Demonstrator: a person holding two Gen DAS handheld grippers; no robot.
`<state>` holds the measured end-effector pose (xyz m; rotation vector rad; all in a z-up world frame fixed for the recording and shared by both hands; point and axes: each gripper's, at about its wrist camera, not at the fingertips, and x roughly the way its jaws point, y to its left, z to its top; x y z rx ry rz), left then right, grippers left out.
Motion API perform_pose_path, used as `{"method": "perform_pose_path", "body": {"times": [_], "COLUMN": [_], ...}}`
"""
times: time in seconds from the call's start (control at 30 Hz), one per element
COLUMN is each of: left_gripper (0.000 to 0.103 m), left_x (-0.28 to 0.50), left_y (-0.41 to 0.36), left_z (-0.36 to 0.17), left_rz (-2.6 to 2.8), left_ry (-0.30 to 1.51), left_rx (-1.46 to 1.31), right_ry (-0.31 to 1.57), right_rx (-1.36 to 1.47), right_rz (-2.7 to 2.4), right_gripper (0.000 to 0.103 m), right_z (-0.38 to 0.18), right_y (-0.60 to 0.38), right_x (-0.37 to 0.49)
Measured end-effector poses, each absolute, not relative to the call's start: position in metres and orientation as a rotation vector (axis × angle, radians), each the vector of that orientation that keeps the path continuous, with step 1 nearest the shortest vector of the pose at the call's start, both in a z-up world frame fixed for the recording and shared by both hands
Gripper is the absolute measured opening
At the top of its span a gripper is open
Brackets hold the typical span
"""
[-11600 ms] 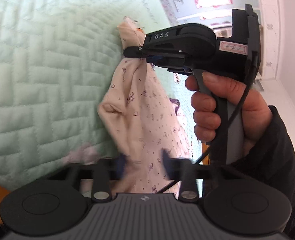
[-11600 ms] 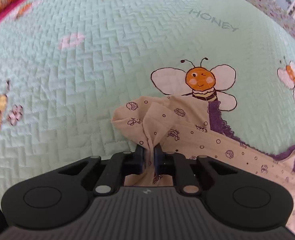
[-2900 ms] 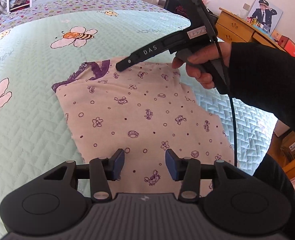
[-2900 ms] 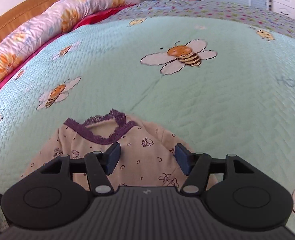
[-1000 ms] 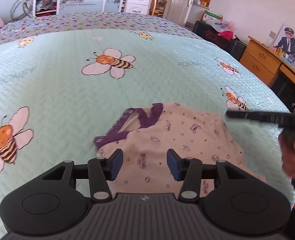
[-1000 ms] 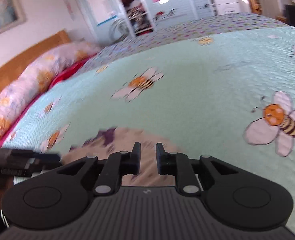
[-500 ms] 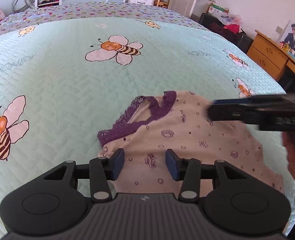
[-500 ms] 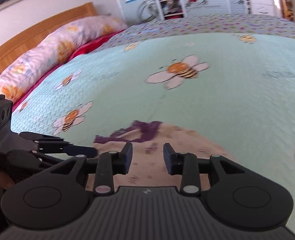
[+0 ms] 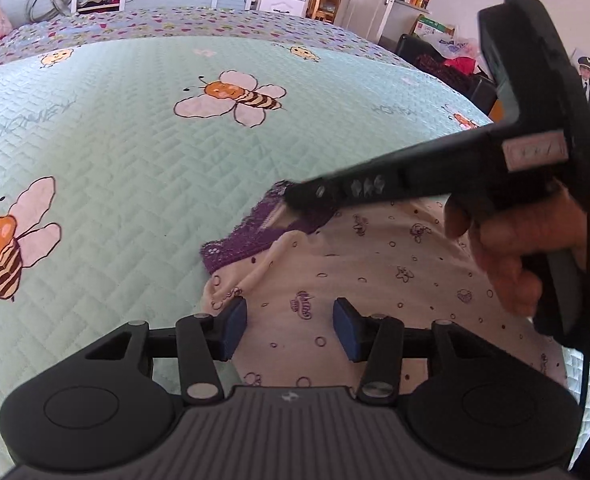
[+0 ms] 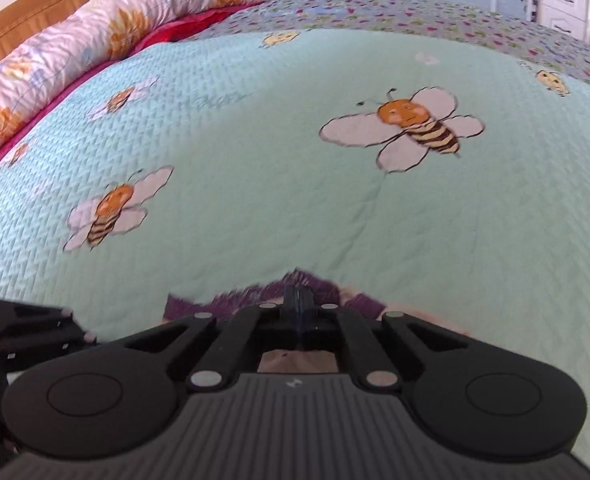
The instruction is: Fold clothes
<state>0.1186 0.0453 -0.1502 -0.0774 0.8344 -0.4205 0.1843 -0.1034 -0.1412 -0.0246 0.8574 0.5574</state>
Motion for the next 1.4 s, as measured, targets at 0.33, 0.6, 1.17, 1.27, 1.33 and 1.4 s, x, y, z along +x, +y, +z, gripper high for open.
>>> {"method": "perform_pose_path", "body": {"times": [0.33, 0.6, 1.17, 1.27, 1.33, 1.4], "left_gripper": [0.055, 0.051, 0.051, 0.051, 0.051, 0.051], "left_x": [0.137, 0.192, 0.044, -0.013, -0.032, -0.052], "left_y": [0.042, 0.055, 0.067, 0.039, 0.032, 0.026], "left_z": [-0.132, -0.159, -0.119, -0.130, -0.138, -0.146], "left_rz": [-0.503, -0.422, -0.470, -0.575, -0.594, -0.612], "left_ry": [0.790, 0.880, 0.800, 0.807, 0.814, 0.821], "left_rx": [-0.091, -0.117, -0.053, 0.097, 0.168, 0.239], "right_ry": [0.858, 0.781, 0.881, 1.002, 1.037, 1.001], "right_rx": [0.097, 0.189, 0.193, 0.011, -0.113, -0.144], "right_rz": [0.486, 0.486, 0.545, 0.524, 0.484, 0.416], "right_gripper": [0.039, 0.040, 0.057, 0.057, 0.057, 0.057], "right_z": [-0.143, -0.126, -0.115, -0.132, -0.138, -0.130], "right_y": [-0.126, -0.153, -0.200, -0.188, -0.182, -0.185], "right_x": [0.186, 0.170, 0.003, -0.048, -0.077, -0.094]}}
